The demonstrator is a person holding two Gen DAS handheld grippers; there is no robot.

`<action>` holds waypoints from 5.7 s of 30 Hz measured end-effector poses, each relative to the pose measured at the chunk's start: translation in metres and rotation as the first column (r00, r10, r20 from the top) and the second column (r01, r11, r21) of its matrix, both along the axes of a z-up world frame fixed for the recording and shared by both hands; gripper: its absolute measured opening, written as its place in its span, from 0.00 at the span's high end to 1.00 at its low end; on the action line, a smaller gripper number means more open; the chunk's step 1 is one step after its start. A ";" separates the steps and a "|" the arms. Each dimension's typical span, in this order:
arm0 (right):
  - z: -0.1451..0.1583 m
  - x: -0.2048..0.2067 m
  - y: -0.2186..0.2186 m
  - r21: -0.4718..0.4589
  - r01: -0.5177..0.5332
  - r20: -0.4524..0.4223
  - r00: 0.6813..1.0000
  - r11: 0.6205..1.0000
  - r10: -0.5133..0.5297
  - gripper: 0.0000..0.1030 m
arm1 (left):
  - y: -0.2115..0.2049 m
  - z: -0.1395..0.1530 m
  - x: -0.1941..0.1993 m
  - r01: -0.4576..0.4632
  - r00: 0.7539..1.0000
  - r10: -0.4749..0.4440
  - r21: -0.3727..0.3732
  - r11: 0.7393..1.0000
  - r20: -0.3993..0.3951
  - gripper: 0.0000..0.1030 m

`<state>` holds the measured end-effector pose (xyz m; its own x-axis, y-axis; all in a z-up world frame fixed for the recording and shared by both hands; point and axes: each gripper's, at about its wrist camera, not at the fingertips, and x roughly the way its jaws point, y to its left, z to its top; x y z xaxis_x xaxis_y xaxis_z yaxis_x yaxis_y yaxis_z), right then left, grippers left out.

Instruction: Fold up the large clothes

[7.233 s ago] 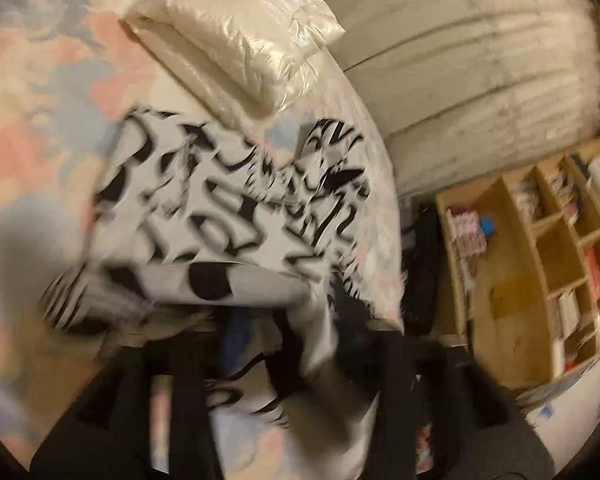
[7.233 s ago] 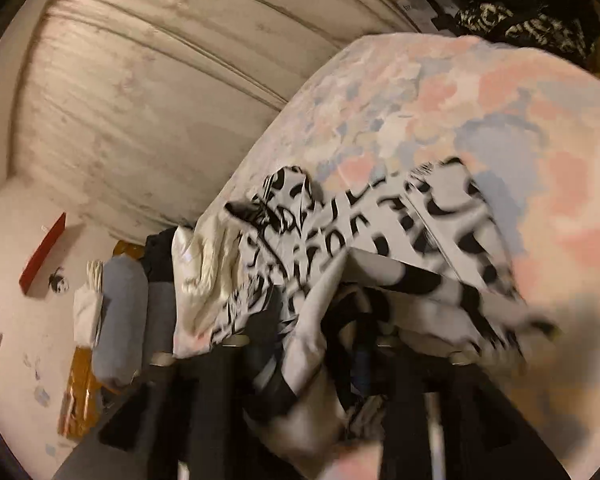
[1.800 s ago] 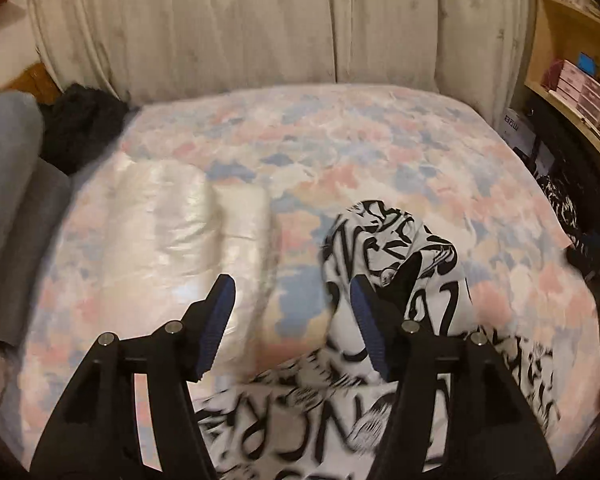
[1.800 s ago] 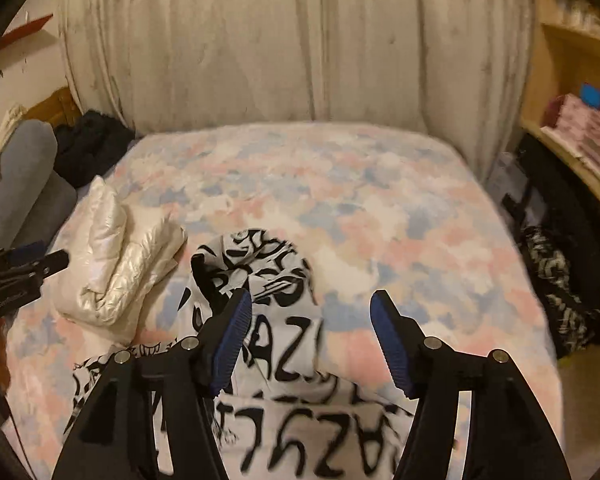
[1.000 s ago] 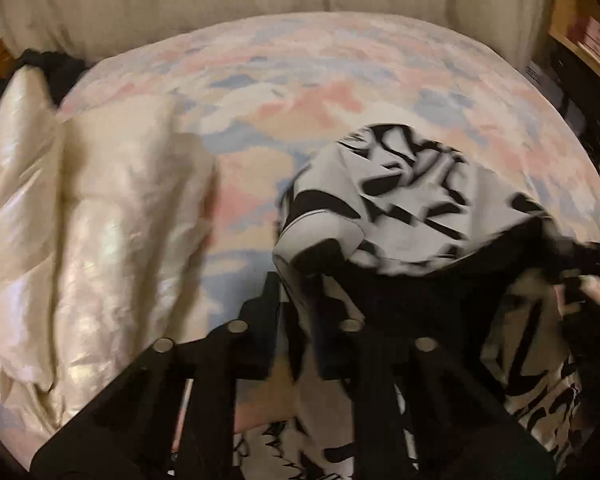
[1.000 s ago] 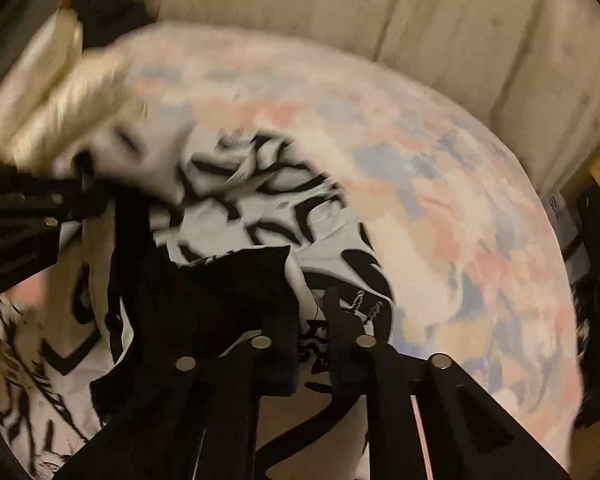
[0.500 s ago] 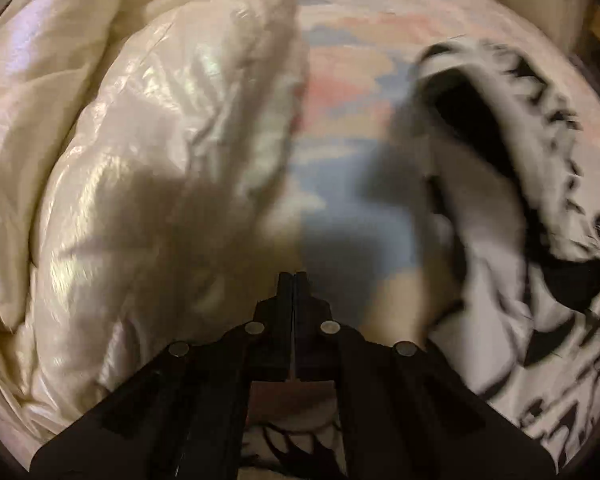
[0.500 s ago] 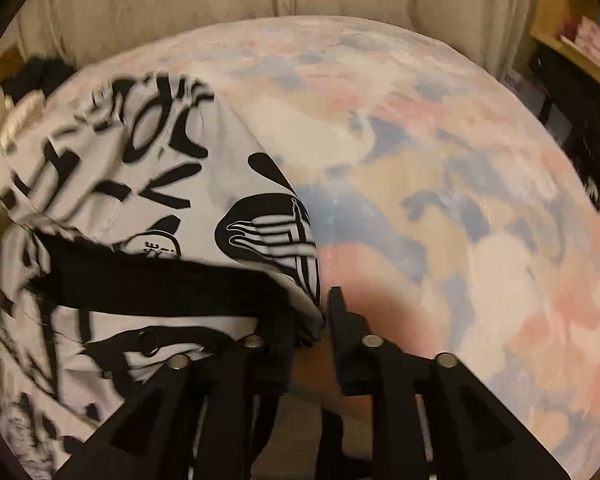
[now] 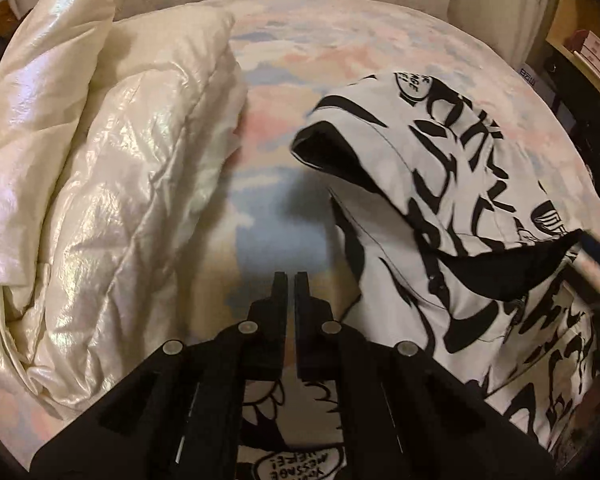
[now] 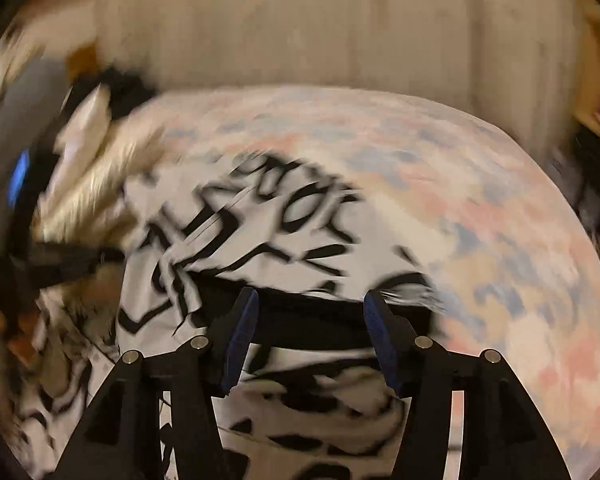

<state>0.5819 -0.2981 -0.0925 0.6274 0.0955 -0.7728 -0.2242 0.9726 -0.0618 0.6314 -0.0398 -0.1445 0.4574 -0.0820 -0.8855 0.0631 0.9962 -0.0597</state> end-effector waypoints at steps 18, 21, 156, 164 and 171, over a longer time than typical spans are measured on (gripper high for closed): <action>-0.026 -0.017 0.026 -0.220 -0.054 0.073 0.995 0.974 0.072 0.96 | 0.008 0.013 -0.022 0.054 0.998 -0.054 -0.043 0.998 -0.015 1.00; -0.056 -0.021 0.018 -0.263 -0.098 -0.067 0.994 0.960 0.083 0.96 | 0.009 0.022 -0.027 0.061 0.998 -0.061 -0.034 0.998 -0.016 1.00; -0.016 -0.110 0.000 0.812 0.209 -0.131 0.975 0.546 -0.178 0.92 | 0.043 -0.010 -0.103 0.081 0.996 -0.067 -0.874 0.479 0.055 0.38; 0.005 -0.140 -0.026 0.883 0.151 -0.090 0.984 0.445 -0.154 0.93 | 0.038 -0.017 -0.118 0.093 0.996 -0.048 -0.923 0.374 0.081 0.38; 0.023 -0.148 -0.043 0.926 0.116 -0.072 0.989 0.360 -0.132 0.93 | 0.050 -0.023 -0.150 0.118 0.992 0.003 -0.954 0.277 0.124 0.20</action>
